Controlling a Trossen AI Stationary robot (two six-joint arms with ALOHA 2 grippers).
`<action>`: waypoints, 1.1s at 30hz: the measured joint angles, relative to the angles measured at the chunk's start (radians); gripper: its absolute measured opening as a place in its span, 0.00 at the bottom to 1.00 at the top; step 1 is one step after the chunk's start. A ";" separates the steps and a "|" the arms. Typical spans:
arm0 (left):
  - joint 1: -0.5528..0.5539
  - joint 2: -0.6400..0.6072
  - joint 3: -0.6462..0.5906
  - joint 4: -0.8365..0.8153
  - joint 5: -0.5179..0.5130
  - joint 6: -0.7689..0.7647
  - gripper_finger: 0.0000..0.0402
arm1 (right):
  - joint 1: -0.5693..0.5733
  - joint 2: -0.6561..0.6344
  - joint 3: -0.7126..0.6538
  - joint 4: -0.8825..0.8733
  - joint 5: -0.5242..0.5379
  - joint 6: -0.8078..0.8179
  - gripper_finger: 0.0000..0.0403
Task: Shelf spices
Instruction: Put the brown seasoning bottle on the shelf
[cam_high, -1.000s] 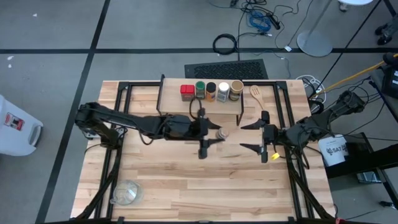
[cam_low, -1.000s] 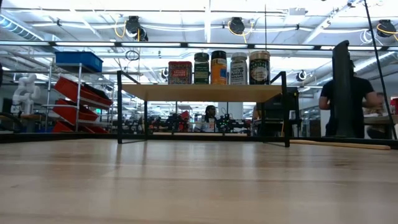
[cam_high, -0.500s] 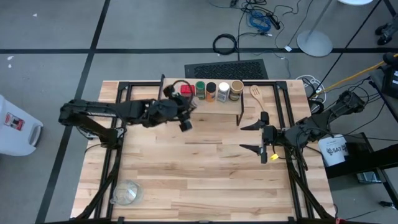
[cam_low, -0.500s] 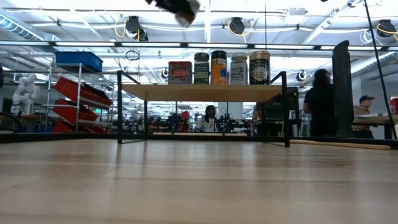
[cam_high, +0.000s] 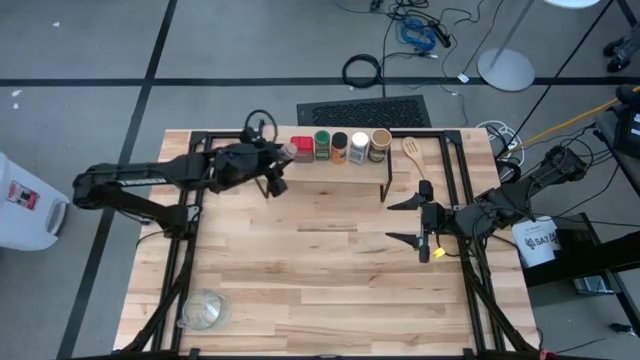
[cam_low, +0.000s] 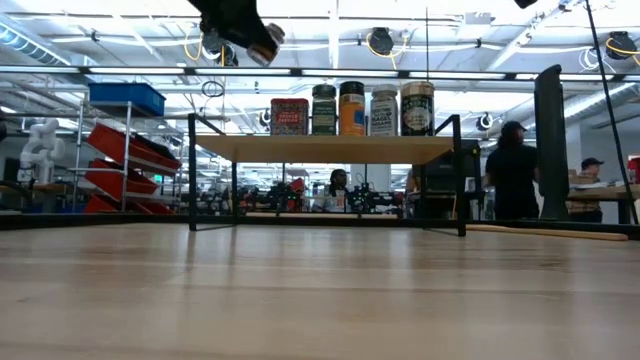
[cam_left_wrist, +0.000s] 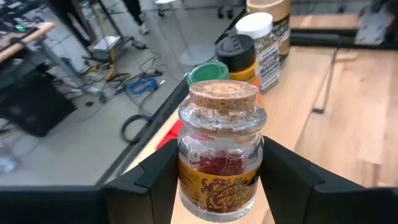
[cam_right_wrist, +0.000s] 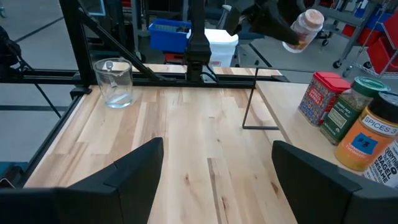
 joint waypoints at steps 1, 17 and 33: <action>0.013 -0.017 -0.028 0.029 0.028 0.000 0.48 | -0.001 0.000 0.000 0.000 0.000 0.000 0.72; 0.285 -0.140 -0.370 0.348 0.418 -0.004 0.48 | -0.001 0.000 0.000 0.001 0.000 0.000 0.72; 0.395 -0.094 -0.395 0.371 0.525 -0.003 0.48 | -0.001 0.000 0.000 0.001 0.000 0.005 0.72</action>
